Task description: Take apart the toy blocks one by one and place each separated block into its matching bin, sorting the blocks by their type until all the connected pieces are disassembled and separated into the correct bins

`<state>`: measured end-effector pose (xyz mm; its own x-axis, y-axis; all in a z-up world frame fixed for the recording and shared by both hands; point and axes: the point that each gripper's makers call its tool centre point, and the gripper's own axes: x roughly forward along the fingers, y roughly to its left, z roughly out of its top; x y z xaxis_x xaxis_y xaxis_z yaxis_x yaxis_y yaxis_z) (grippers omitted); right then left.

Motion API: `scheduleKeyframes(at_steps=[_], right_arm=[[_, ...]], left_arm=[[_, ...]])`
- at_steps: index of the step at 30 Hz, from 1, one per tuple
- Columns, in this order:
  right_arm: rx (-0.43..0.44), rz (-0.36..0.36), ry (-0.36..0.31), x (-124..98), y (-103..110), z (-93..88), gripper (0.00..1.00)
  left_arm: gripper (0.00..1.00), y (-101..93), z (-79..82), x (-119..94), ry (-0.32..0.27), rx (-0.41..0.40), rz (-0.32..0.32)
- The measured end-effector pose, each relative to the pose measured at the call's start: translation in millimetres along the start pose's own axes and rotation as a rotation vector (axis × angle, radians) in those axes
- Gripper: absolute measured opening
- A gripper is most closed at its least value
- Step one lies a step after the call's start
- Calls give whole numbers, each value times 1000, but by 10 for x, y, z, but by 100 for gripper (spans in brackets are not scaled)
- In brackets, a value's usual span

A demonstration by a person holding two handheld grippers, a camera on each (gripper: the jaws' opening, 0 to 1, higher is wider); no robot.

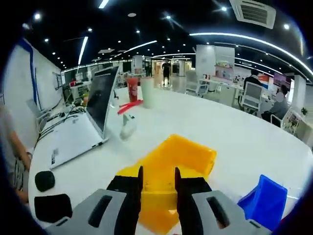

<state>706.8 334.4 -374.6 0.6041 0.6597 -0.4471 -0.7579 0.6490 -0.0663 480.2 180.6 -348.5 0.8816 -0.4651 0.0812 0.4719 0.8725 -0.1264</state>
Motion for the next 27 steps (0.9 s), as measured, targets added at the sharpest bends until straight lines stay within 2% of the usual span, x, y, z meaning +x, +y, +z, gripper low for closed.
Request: scheduleKeyframes(at_steps=[1,2,3,7,11,14,15,19,22,27], right_arm=[[-19,-7,-11,15,-16,22,28],[-36,-19,-27,8,-36,51,28],[-46,-18,-45,-30,-17,78,30],[-41,35,-120,-230,78,273,46],[-21,87,-174,-495,169,407,45],[-12,141,-225,-912,250,508,45],[-13,147,-231,-953,257,518,45],[-28,203,-261,-1588,297,498,45],[-34,228,-267,-2031,296,375,43],[-21,257,-278,-2732,268,58,42]], left_arm=[[27,8,-2,-4,-1,-3,3],[27,124,17,20,-1,-5,6],[27,144,16,23,1,-6,7],[27,114,-16,34,5,-13,4],[27,67,-26,19,9,-10,-1],[27,-26,9,6,2,-3,-13],[27,-36,12,6,1,-2,-15],[27,-160,11,34,7,8,-44],[27,-251,22,40,3,14,-61],[27,-370,76,51,-10,14,-89]])
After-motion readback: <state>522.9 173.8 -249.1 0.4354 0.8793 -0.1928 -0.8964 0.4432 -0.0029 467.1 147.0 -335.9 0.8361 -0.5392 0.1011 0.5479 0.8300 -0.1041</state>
